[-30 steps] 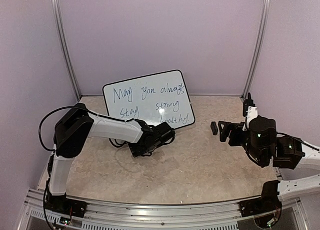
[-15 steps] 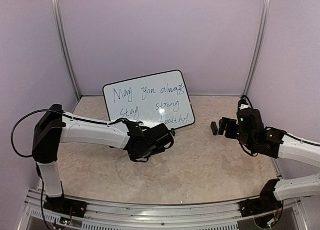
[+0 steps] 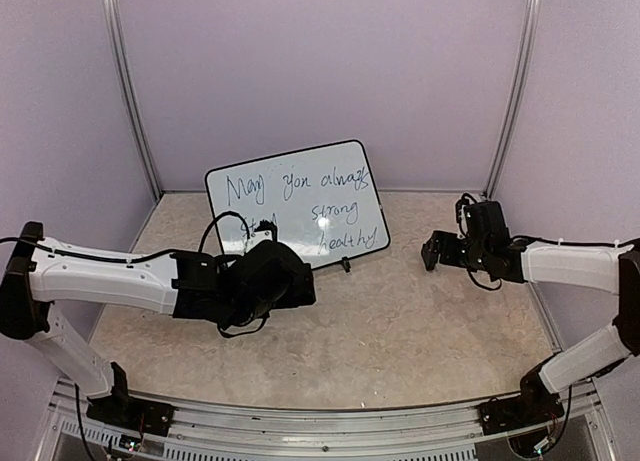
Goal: Erase the whiteboard
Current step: Pick up the whiteboard eraser from the corner of the board.
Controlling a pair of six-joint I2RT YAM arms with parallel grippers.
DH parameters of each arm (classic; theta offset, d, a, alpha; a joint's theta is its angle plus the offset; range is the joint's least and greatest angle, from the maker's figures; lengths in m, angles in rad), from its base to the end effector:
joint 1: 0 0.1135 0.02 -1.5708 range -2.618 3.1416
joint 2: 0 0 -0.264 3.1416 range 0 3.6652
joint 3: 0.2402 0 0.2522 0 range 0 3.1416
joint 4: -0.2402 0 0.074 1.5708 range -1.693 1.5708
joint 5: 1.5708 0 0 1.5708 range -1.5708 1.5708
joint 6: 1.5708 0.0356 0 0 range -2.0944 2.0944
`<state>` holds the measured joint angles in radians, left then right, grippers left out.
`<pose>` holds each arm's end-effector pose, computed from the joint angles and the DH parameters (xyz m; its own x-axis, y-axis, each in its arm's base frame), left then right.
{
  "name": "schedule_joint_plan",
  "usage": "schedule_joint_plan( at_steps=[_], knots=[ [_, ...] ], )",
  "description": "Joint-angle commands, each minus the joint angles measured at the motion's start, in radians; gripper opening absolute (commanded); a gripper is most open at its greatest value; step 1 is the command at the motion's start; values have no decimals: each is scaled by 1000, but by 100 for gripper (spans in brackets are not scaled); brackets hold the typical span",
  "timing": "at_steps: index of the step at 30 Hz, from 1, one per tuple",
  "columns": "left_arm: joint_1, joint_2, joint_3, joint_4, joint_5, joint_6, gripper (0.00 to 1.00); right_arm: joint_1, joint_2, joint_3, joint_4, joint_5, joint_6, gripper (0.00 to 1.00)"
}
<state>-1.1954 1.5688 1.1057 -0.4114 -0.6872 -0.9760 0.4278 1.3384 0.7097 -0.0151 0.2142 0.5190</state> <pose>0.1422 -0.2992 0.2439 -0.6297 -0.1483 -0.7625 0.0864 0.9621 -0.2585 0.2576 0.1091 0.2096 -0.5986 0.2598 -0.7578 0.0532 0.9568 0.2859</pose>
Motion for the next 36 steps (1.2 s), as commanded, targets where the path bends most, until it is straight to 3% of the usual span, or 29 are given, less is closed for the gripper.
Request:
schedule_joint_plan(
  at_steps=[1, 9, 15, 23, 36],
  knots=[
    [5, -123, -86, 223, 35, 180, 99, -63, 88, 59, 111, -236, -72, 85],
    [34, -245, -145, 243, 55, 244, 99, -69, 256, 176, 92, -327, -107, 82],
    [35, -256, -167, 249, 66, 244, 99, -69, 266, 180, 34, -141, -98, 82],
    [38, -235, -165, 272, 81, 254, 99, -70, 348, 208, 21, -132, -143, 81],
    [47, -229, -181, 280, 105, 238, 99, -70, 420, 194, 62, -84, -196, 60]
  ],
)
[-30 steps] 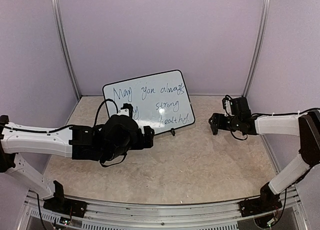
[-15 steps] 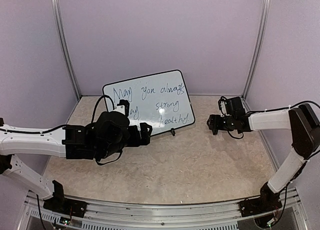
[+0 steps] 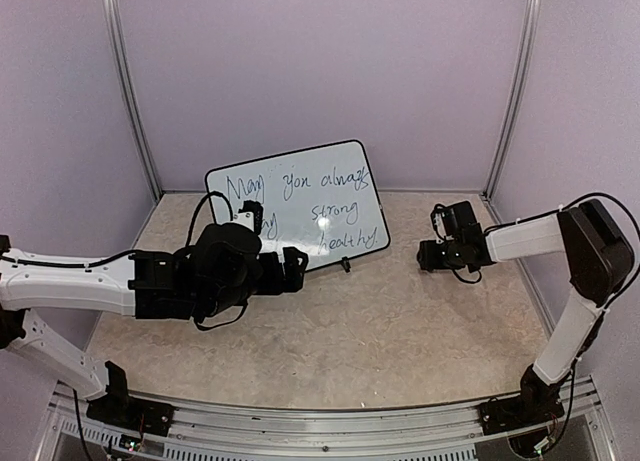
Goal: Erase the whiteboard
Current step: Pick up the whiteboard eraser from the corner of the board.
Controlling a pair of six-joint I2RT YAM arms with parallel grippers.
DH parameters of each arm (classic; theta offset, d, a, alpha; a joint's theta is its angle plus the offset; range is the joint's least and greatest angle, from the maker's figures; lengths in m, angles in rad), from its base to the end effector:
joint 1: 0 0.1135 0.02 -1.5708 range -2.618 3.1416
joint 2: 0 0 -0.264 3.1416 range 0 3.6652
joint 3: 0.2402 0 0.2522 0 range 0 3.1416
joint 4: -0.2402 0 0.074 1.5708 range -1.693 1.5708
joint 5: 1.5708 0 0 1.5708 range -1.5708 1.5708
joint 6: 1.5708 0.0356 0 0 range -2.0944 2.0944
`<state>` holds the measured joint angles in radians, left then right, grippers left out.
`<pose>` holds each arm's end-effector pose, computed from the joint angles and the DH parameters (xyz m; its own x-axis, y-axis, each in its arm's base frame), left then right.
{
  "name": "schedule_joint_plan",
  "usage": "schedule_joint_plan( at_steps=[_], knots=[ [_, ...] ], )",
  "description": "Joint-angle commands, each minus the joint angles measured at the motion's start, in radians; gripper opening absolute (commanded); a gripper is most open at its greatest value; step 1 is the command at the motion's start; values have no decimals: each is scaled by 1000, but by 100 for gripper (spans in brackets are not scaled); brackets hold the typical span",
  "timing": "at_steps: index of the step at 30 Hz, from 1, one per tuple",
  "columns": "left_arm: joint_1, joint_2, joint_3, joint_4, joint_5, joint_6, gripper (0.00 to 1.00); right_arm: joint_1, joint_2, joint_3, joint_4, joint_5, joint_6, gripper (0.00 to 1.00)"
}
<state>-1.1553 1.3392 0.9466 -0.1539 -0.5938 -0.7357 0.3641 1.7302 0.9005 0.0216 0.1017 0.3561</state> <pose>0.1381 -0.2638 0.2784 -0.5349 -0.1655 -0.8285 0.2784 0.8913 -0.3578 0.3257 0.1202 0.1548 -0.7338 0.0915 -0.6731 -0.0351 0.9845 0.1721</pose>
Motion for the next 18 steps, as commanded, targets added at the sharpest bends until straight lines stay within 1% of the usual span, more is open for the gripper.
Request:
schedule_joint_plan(
  at_steps=[1, 4, 8, 11, 12, 13, 18],
  knots=[
    [8, -1, -24, 23, 13, -5, 99, -7, 34, 3, 29, 29, -38, 57],
    [9, 0, -28, 24, 18, -11, 99, -7, 45, 4, 35, 34, -45, 52],
    [12, 0, -32, 24, 26, -22, 99, -7, 44, -1, 43, 42, -55, 39],
    [19, -8, -34, 28, 42, -23, 99, -7, 21, -11, 51, 32, -76, 21],
    [22, -11, -34, 29, 47, -23, 99, -7, 4, -19, 60, 24, -85, 17],
    [25, -17, -33, 28, 51, -24, 99, -7, -17, -35, 74, 9, -96, 15],
    [43, -42, -30, 27, 85, -26, 99, 7, -188, -154, 150, -12, -146, 14]
  ],
)
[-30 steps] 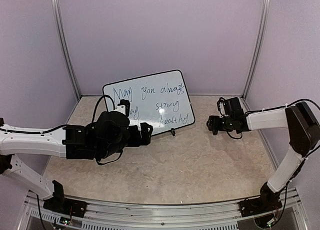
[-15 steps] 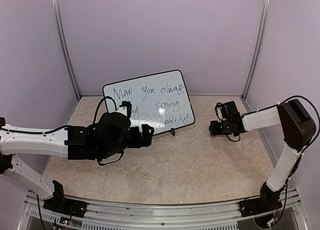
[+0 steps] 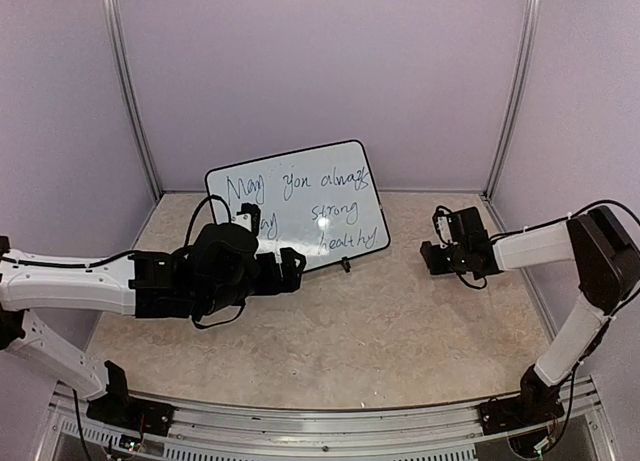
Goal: Erase the whiteboard
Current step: Pick up the whiteboard eraser from the corner of the board, then pass from the right arm to the left
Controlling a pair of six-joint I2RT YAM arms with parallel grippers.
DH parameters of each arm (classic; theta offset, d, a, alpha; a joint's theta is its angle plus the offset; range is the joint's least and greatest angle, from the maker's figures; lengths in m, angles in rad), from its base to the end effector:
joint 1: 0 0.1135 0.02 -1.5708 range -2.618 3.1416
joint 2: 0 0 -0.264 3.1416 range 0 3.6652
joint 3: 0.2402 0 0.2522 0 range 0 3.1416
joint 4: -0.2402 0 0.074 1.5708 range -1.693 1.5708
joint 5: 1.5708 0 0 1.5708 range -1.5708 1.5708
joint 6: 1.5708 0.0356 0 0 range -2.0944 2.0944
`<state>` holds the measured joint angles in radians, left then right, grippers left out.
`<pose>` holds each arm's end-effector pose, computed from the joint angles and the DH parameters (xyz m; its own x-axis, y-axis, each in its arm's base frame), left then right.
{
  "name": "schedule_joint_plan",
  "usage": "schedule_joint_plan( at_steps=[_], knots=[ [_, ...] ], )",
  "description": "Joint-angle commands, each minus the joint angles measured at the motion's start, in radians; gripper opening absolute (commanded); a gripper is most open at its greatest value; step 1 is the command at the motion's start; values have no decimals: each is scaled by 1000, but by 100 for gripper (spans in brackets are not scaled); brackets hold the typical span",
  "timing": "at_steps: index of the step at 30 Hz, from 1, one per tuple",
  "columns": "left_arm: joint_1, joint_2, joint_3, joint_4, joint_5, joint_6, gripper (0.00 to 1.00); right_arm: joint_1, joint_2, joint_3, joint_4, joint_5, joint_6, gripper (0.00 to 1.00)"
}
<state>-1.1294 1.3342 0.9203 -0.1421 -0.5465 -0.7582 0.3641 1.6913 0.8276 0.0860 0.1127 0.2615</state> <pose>0.1428 -0.2590 0.2714 -0.5652 -0.1789 -0.8053 0.2689 0.8829 -0.3849 0.3139 0.1153 0.1516 -0.7055 0.0061 -0.7087 -0.1000 0.9891 0.1080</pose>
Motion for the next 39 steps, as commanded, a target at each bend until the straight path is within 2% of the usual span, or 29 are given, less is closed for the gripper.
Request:
schedule_joint_plan(
  at_steps=[1, 4, 7, 13, 16, 20, 24, 34, 39],
  knots=[
    [19, -38, 2, 13, 51, -2, 99, 14, -191, -120, 100, -31, -62, 14],
    [22, -37, 23, 19, 114, 16, 99, 57, -356, -209, 141, -52, -99, 14],
    [17, -31, 35, 65, 181, 50, 99, 165, -513, -294, 166, -23, -150, 14],
    [-2, 17, 95, 167, 352, 136, 99, 492, -826, -444, 224, 184, -210, 15],
    [-17, 67, 141, 196, 428, 164, 99, 643, -905, -478, 231, 288, -228, 16],
    [-29, 159, 222, 214, 516, 163, 99, 801, -869, -455, 213, 441, -300, 18],
    [-36, 262, 305, 217, 542, 160, 99, 900, -791, -422, 241, 551, -344, 19],
    [-36, 299, 306, 234, 566, 146, 99, 955, -748, -424, 359, 626, -410, 19],
    [-18, 308, 277, 305, 653, 112, 98, 976, -752, -447, 440, 619, -470, 19]
  ],
)
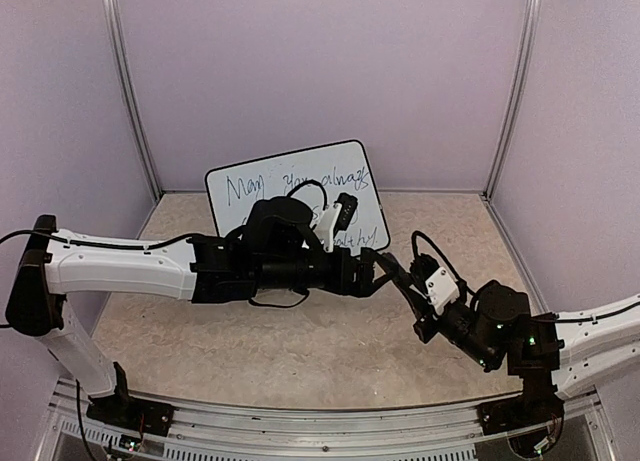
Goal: Erase the whiteboard
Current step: Pass from the right arm to the left
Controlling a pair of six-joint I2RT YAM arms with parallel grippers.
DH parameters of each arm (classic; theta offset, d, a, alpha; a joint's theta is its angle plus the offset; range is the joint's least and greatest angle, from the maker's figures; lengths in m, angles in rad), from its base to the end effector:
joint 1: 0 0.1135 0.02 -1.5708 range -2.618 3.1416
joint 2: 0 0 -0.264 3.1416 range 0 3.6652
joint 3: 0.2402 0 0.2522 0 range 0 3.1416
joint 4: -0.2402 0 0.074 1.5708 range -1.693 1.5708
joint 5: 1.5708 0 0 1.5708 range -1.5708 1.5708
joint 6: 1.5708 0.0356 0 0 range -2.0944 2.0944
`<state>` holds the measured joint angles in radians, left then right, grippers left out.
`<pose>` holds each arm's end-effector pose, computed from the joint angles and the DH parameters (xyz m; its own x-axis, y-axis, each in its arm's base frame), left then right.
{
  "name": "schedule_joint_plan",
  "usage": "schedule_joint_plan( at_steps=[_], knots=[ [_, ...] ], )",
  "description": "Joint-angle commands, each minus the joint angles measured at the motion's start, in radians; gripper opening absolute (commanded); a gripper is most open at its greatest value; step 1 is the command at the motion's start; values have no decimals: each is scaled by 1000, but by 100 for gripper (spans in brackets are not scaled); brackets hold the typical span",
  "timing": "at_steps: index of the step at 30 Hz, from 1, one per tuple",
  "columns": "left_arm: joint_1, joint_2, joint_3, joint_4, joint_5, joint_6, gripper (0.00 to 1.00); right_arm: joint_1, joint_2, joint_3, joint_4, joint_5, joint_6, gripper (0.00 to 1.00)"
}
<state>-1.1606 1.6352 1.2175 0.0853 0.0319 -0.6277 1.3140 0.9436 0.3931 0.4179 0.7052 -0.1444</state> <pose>0.1540 -0.3570 0.2967 -0.6507 0.0244 -0.7590 0.6752 0.4760 -0.5636 0.0745 0.1928 0.2369 0.0493 -0.2438 -0.9686 -0.5722 0.7880 -0.2274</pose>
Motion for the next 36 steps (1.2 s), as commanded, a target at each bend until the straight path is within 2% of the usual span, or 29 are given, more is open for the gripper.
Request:
schedule_joint_plan(
  at_steps=[1, 10, 13, 20, 36],
  knots=[
    [17, 11, -22, 85, 82, -21, 97, 31, -9, -17, 126, 28, -76, 19],
    [42, 7, -61, 161, 127, -38, 78, 56, -8, -29, 175, 25, -114, 19],
    [46, 10, -66, 168, 130, -41, 73, 64, 0, -31, 185, 28, -119, 19],
    [50, 13, -72, 190, 145, -44, 72, 66, 22, -21, 184, 29, -126, 19],
    [51, 30, -68, 233, 184, -56, 46, 65, 14, -22, 186, 22, -135, 20]
  ],
)
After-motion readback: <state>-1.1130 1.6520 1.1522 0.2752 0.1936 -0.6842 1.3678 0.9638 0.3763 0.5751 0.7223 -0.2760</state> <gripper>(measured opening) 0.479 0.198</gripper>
